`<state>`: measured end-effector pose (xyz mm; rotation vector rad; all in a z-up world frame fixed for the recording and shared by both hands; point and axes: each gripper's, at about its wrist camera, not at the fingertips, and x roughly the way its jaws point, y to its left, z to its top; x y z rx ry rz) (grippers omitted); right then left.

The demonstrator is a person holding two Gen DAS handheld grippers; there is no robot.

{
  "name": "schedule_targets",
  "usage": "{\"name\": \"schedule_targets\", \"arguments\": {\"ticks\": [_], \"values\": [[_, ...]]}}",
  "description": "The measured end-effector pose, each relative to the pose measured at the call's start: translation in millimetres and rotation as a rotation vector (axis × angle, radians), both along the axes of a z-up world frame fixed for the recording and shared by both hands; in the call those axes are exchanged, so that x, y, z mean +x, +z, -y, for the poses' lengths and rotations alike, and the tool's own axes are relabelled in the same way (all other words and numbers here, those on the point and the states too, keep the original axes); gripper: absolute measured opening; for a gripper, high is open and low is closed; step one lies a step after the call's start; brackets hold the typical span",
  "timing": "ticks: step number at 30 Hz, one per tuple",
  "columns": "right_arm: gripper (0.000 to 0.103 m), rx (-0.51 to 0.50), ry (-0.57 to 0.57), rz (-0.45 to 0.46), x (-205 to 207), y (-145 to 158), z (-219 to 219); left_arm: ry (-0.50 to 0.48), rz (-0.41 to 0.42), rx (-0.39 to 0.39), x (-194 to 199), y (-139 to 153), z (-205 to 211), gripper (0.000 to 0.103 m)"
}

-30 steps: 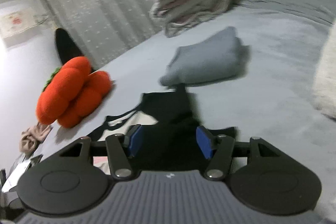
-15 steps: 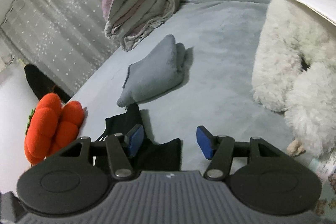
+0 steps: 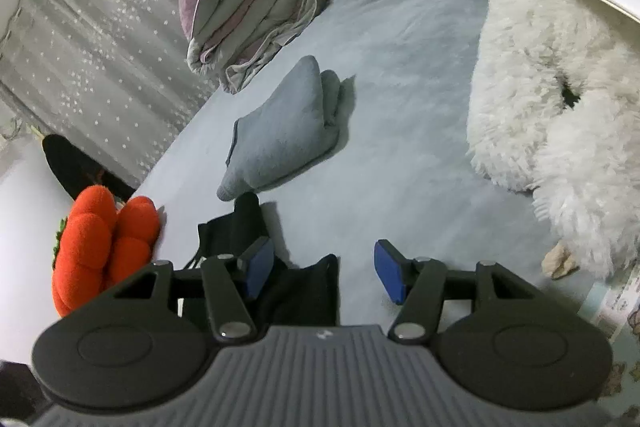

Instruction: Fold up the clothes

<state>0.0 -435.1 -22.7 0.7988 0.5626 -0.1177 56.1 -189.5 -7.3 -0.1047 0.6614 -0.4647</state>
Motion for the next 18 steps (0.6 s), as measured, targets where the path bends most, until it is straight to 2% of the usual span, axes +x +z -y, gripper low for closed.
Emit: {"name": "schedule_targets", "arguments": {"ticks": [3,8,12,14,17,18], "values": [[0.06,-0.015,0.012,-0.009,2,-1,-5,0.069,-0.016,-0.06,5,9,-32,0.0],[0.06,-0.012,0.036,-0.022,9,-5,-14,0.149,-0.008,-0.058,8,14,-71,0.0],[0.061,0.006,0.038,-0.028,13,-7,-17,0.095,0.003,-0.016,5,13,-70,0.002],[0.062,0.007,0.034,-0.035,14,-8,-17,0.051,0.024,0.016,-1,13,-60,0.01],[0.065,0.026,0.052,-0.055,18,-12,-17,0.003,0.052,0.052,-6,11,-43,0.038],[0.065,0.036,0.062,-0.063,19,-14,-18,-0.013,0.063,0.057,-7,10,-37,0.043]]}}
